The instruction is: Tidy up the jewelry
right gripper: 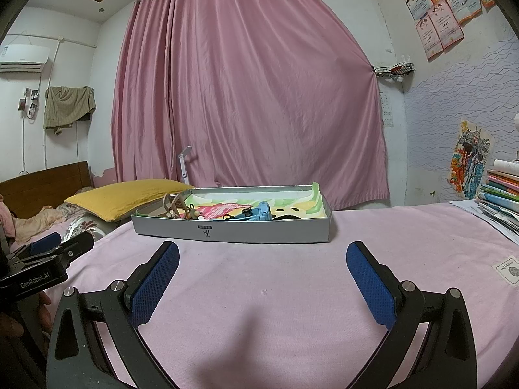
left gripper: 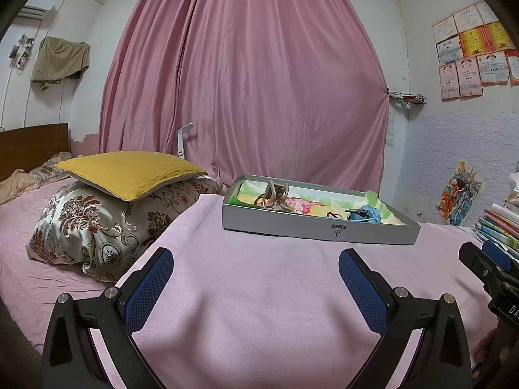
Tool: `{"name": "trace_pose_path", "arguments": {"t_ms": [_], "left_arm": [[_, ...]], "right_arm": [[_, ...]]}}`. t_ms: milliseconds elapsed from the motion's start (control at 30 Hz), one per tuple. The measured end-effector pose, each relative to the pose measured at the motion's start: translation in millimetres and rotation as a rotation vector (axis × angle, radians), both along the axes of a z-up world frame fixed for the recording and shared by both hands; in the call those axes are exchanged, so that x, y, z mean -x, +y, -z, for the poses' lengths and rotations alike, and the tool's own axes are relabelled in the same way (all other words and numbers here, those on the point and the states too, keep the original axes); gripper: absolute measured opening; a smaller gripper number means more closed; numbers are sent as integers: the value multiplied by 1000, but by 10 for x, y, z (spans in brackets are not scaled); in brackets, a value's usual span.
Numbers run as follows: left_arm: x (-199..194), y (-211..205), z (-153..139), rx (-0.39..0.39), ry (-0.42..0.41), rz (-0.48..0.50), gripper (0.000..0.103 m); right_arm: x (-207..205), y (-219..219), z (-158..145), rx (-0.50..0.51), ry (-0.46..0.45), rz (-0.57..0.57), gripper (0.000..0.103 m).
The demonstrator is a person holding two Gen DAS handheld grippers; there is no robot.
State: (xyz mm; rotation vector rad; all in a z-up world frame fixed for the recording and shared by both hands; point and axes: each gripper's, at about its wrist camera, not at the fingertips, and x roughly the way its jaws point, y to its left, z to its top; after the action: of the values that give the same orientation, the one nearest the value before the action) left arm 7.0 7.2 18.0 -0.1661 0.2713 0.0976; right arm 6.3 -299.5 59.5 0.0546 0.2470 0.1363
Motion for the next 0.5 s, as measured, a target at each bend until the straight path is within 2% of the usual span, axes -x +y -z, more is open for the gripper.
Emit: {"name": "trace_pose_path", "arguments": {"t_ms": [500], "left_arm": [[0, -3, -3, 1, 1, -1, 102]], "right_arm": [[2, -6, -9, 0, 0, 0, 101]]}}
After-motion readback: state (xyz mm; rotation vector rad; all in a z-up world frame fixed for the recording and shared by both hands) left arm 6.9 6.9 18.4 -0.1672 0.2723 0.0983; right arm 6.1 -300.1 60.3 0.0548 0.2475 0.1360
